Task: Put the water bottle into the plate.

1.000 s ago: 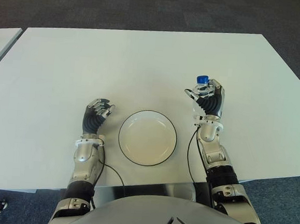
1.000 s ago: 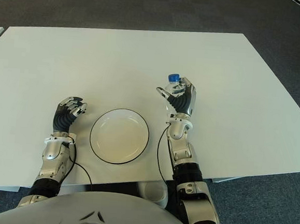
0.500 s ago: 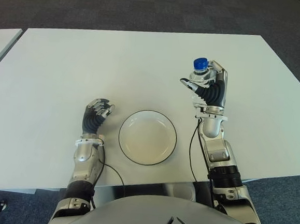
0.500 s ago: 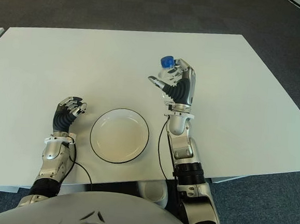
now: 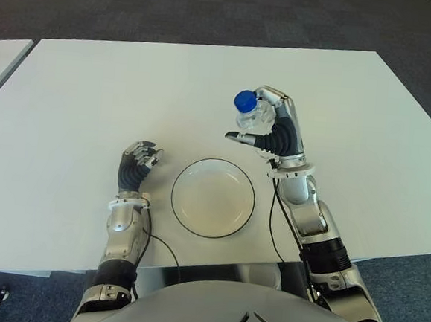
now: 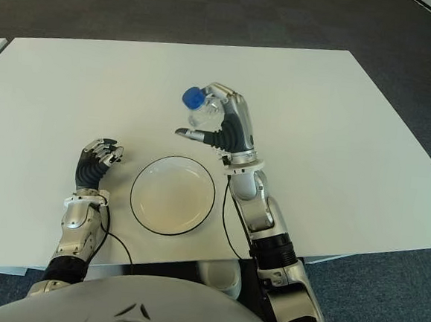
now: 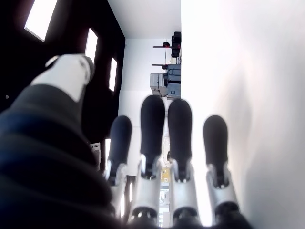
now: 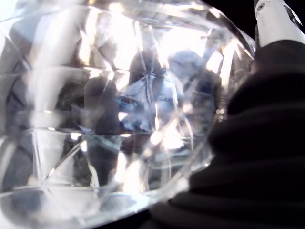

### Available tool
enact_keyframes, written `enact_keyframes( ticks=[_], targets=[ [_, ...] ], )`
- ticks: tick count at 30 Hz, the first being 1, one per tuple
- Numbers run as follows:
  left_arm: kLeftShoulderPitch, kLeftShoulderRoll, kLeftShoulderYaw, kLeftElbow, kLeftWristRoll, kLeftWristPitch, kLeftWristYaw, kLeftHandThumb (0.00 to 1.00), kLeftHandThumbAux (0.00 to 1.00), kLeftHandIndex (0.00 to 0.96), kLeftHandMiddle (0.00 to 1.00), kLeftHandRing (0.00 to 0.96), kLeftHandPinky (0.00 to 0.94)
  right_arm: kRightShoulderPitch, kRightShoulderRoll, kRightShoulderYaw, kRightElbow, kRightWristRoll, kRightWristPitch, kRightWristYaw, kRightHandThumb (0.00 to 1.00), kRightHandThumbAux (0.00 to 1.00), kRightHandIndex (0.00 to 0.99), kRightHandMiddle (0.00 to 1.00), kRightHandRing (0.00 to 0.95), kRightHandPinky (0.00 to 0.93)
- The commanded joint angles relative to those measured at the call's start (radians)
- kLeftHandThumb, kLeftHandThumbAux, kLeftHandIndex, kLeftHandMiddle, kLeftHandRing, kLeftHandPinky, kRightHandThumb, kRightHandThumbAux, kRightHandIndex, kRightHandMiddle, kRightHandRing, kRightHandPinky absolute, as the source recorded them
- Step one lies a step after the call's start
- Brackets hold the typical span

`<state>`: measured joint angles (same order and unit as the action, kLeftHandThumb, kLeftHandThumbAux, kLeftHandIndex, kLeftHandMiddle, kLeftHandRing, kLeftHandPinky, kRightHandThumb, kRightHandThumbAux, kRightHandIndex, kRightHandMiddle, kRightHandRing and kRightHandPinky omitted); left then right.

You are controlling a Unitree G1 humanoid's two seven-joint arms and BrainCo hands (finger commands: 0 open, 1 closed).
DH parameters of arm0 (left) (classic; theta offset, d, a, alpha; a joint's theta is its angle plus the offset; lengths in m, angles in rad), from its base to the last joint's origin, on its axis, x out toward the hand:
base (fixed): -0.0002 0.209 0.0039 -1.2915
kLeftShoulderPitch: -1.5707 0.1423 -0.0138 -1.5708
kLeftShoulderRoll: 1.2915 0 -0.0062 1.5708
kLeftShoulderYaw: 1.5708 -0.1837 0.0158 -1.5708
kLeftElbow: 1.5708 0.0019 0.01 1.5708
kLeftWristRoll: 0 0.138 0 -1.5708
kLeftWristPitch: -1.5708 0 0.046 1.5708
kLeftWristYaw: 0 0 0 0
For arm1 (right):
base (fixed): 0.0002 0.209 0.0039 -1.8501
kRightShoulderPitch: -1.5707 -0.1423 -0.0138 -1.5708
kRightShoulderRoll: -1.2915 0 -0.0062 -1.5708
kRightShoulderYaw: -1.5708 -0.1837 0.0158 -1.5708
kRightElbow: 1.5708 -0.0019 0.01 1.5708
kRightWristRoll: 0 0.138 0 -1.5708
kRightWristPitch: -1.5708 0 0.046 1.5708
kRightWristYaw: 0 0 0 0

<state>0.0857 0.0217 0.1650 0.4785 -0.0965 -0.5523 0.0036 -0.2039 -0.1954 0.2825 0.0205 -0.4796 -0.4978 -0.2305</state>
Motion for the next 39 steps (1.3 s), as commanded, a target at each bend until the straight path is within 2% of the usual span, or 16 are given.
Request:
enact_keyframes(
  ticks=[1, 8, 14, 16, 18, 22, 27, 30, 33, 39],
  targets=[
    [0.021, -0.010, -0.004, 0.029, 0.012, 0.014, 0.005, 0.707, 0.711, 0.434, 0.582, 0.567, 0.557, -0.063, -0.018, 0.026, 0.084, 0.066, -0.145, 0.066, 0.701, 0.728, 0.437, 0.856, 0.847, 0.834],
    [0.025, -0.022, 0.001, 0.013, 0.007, 0.044, 0.027, 0.707, 0.710, 0.434, 0.576, 0.558, 0.536, -0.107, -0.060, 0.052, 0.150, 0.074, -0.246, 0.174, 0.703, 0.726, 0.437, 0.884, 0.871, 0.875],
    [0.025, -0.028, 0.006, 0.012, 0.004, 0.047, 0.027, 0.708, 0.709, 0.434, 0.570, 0.547, 0.523, -0.110, -0.083, 0.073, 0.149, 0.061, -0.263, 0.252, 0.705, 0.725, 0.437, 0.902, 0.888, 0.890],
    [0.025, -0.029, 0.007, 0.012, 0.006, 0.046, 0.026, 0.708, 0.709, 0.434, 0.569, 0.544, 0.521, -0.106, -0.099, 0.091, 0.140, 0.065, -0.241, 0.308, 0.705, 0.724, 0.437, 0.907, 0.892, 0.892],
    [0.026, -0.030, 0.008, 0.012, 0.007, 0.046, 0.026, 0.708, 0.709, 0.434, 0.567, 0.542, 0.520, -0.098, -0.109, 0.105, 0.124, 0.068, -0.206, 0.361, 0.705, 0.724, 0.437, 0.911, 0.895, 0.894],
    [0.026, -0.031, 0.009, 0.009, 0.009, 0.049, 0.031, 0.708, 0.708, 0.434, 0.566, 0.539, 0.522, -0.057, -0.131, 0.145, 0.059, 0.009, -0.067, 0.481, 0.705, 0.723, 0.438, 0.904, 0.887, 0.876],
    [0.025, -0.030, 0.009, 0.008, 0.015, 0.052, 0.036, 0.708, 0.708, 0.434, 0.569, 0.543, 0.530, -0.043, -0.130, 0.175, 0.007, -0.038, 0.051, 0.565, 0.704, 0.723, 0.438, 0.886, 0.872, 0.860],
    [0.026, -0.029, 0.009, 0.005, 0.015, 0.053, 0.038, 0.708, 0.708, 0.434, 0.571, 0.546, 0.534, -0.049, -0.128, 0.206, -0.014, -0.076, 0.142, 0.639, 0.704, 0.724, 0.438, 0.878, 0.866, 0.858],
    [0.026, -0.028, 0.008, 0.004, 0.015, 0.053, 0.039, 0.708, 0.708, 0.434, 0.573, 0.548, 0.537, -0.053, -0.125, 0.221, -0.026, -0.097, 0.189, 0.673, 0.704, 0.724, 0.439, 0.874, 0.863, 0.858],
    [0.030, -0.027, 0.008, 0.000, 0.020, 0.047, 0.039, 0.708, 0.709, 0.434, 0.576, 0.552, 0.535, -0.078, -0.122, 0.281, -0.024, -0.210, 0.323, 0.764, 0.704, 0.725, 0.438, 0.886, 0.876, 0.872]
  ],
)
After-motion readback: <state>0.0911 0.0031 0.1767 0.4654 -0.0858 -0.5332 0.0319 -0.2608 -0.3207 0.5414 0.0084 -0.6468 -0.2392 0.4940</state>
